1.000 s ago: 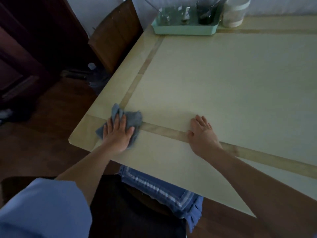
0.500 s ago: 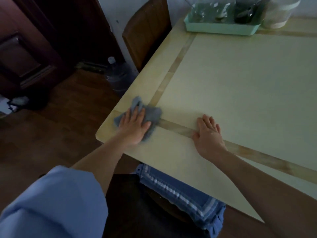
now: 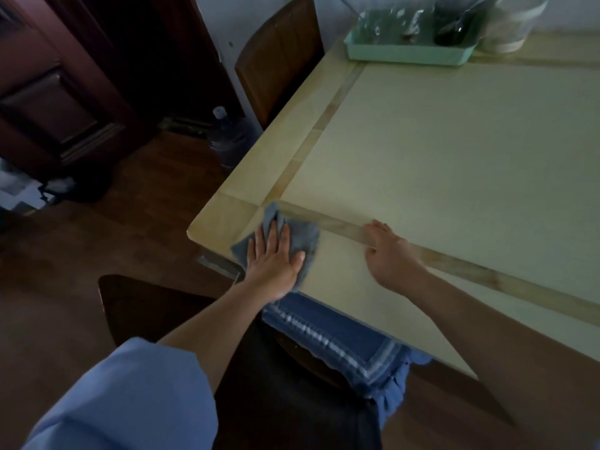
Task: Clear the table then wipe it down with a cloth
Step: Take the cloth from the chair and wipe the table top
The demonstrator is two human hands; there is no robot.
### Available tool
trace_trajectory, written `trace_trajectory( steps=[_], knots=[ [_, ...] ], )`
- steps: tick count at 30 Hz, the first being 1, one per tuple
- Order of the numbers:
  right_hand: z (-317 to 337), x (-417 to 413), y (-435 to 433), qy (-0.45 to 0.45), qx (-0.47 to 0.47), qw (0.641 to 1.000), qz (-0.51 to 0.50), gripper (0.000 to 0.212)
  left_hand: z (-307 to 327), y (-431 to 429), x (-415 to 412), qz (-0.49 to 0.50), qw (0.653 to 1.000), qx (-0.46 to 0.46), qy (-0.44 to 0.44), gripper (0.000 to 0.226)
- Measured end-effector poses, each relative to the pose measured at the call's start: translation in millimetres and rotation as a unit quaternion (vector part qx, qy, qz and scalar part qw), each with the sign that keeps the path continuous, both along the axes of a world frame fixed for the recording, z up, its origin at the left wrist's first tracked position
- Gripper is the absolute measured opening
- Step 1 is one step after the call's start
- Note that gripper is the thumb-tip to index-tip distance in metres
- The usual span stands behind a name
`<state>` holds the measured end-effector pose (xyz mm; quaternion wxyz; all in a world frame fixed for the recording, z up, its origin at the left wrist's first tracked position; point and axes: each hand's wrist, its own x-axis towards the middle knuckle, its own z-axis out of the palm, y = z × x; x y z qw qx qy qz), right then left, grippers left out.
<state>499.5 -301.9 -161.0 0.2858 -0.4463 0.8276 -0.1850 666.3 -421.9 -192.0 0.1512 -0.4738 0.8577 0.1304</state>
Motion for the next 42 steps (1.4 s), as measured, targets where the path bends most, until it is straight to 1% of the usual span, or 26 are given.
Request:
trace_trajectory(
  steps=[5, 9, 12, 14, 15, 17, 18, 21, 23, 26, 30, 35, 38, 42],
  knots=[
    [9.2, -22.0, 72.8, 0.005, 0.003, 0.999, -0.032, 0.052, -0.6, 87.0, -45.0, -0.061, 0.997, 0.018, 0.032, 0.069],
    [17.3, -54.0, 142.9, 0.006, 0.003, 0.998, -0.062, 0.051, -5.0, 164.6, -101.6, -0.129, 0.989, 0.051, 0.049, 0.070],
    [21.9, -81.1, 189.5, 0.010, 0.021, 0.995, -0.097, 0.048, -7.1, 223.3, -145.4, -0.190, 0.978, 0.054, 0.060, 0.070],
    [26.7, -101.8, 240.4, 0.015, 0.043, 0.989, -0.142, 0.045, -4.2, 285.6, -180.4, -0.254, 0.963, 0.065, 0.058, 0.070],
    [24.6, -105.8, 247.6, 0.015, 0.052, 0.987, -0.150, 0.044, -4.6, 298.0, -186.5, -0.273, 0.958, 0.066, 0.053, 0.070],
    [25.3, -122.2, 292.1, 0.023, 0.074, 0.981, -0.176, 0.039, -3.0, 332.4, -206.7, -0.310, 0.947, 0.060, 0.050, 0.069],
    [23.9, -129.3, 310.3, 0.028, 0.080, 0.980, -0.182, 0.039, -3.4, 336.6, -211.1, -0.318, 0.945, 0.057, 0.053, 0.069],
    [22.3, -143.5, 355.4, 0.034, 0.097, 0.976, -0.192, 0.042, -4.3, 335.3, -212.0, -0.329, 0.942, 0.044, 0.036, 0.066],
    [23.3, -149.2, 371.2, 0.029, 0.093, 0.976, -0.193, 0.043, -5.1, 334.9, -212.1, -0.310, 0.949, 0.041, 0.034, 0.065],
    [25.1, -155.0, 382.0, 0.010, 0.080, 0.978, -0.195, 0.044, -5.4, 346.2, -219.1, -0.273, 0.961, 0.044, 0.028, 0.067],
    [23.8, -156.9, 389.7, -0.013, 0.057, 0.975, -0.213, 0.046, -6.0, 358.2, -227.2, -0.245, 0.969, 0.026, 0.020, 0.068],
    [21.2, -156.1, 387.0, -0.008, 0.014, 0.970, -0.241, 0.038, -7.4, 379.6, -234.9, -0.250, 0.967, 0.003, 0.045, 0.070],
    [22.6, -163.2, 392.3, -0.018, -0.003, 0.968, -0.251, 0.042, -8.2, 395.5, -241.2, -0.250, 0.967, -0.013, 0.049, 0.070],
    [23.6, -183.3, 424.5, -0.028, -0.009, 0.963, -0.268, 0.049, -5.5, 424.8, -262.1, -0.250, 0.967, 0.005, 0.050, 0.069]
  ],
)
